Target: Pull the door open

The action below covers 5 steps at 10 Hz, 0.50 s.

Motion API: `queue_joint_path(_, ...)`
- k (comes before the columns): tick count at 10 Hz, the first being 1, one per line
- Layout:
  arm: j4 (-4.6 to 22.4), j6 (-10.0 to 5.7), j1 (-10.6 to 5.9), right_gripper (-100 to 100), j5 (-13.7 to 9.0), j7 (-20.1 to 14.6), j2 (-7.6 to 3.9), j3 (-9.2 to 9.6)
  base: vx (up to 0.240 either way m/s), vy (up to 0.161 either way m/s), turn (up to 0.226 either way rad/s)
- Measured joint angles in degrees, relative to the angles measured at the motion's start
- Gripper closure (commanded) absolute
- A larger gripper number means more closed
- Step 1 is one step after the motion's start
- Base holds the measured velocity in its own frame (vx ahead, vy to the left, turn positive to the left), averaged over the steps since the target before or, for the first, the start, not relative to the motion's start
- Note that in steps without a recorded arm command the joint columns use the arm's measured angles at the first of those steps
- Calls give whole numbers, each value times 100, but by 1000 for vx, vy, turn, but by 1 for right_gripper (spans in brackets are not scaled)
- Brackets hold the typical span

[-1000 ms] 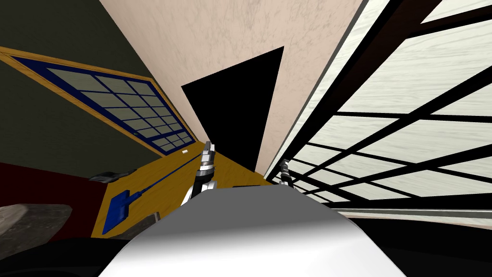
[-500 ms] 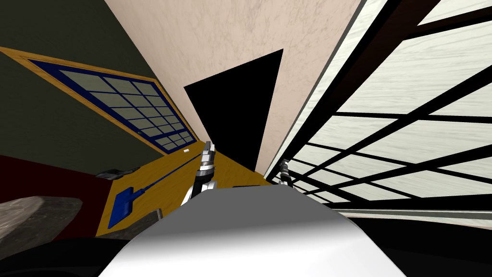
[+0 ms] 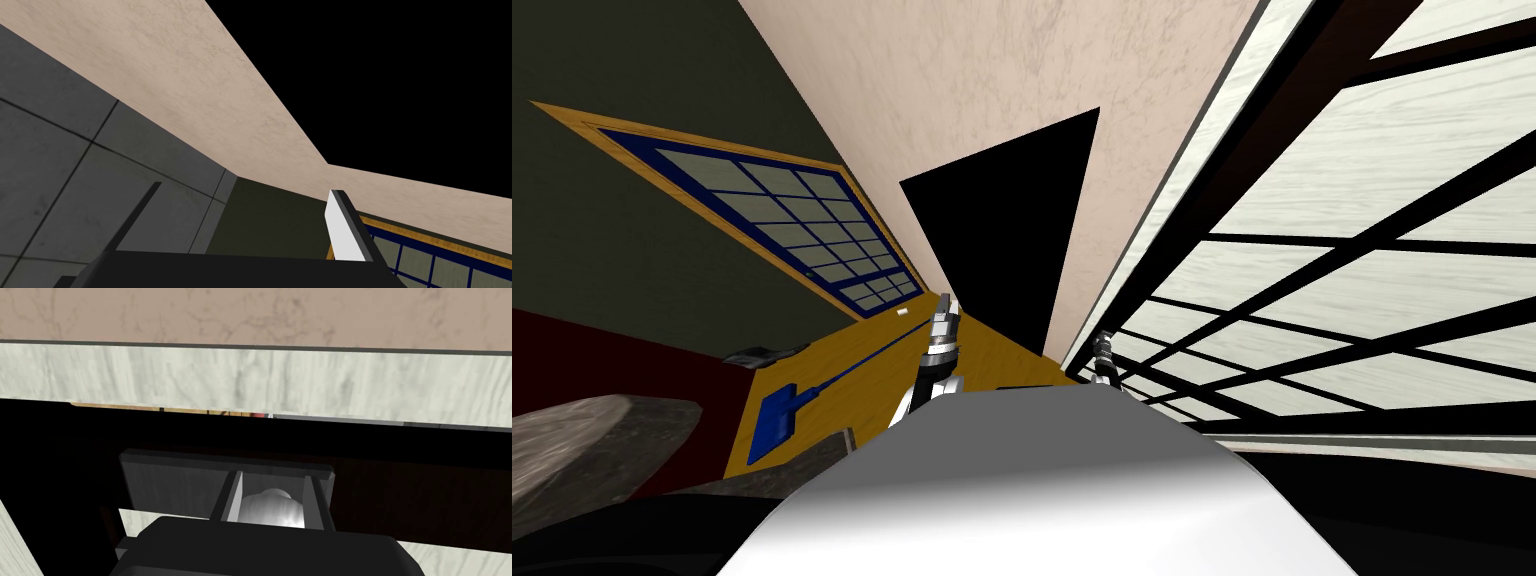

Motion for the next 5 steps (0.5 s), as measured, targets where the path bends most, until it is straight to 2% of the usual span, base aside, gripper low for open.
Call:
queue_joint_path(1,-179,57,96,100,-14,-85,29,7,-11,-6,-5)
queue_joint_path(2,16,-12,-11,100,-11,-163,3,25,-24,-13,48)
queue_joint_path(3,94,-73,-42,100,-26,-319,-24,53,-17,-3,29)
queue_joint_path(4,-125,14,67,100,-43,-398,-12,58,-24,3,14)
queue_joint_path(5,-148,24,70,100,-65,-521,-14,79,-25,-1,19)
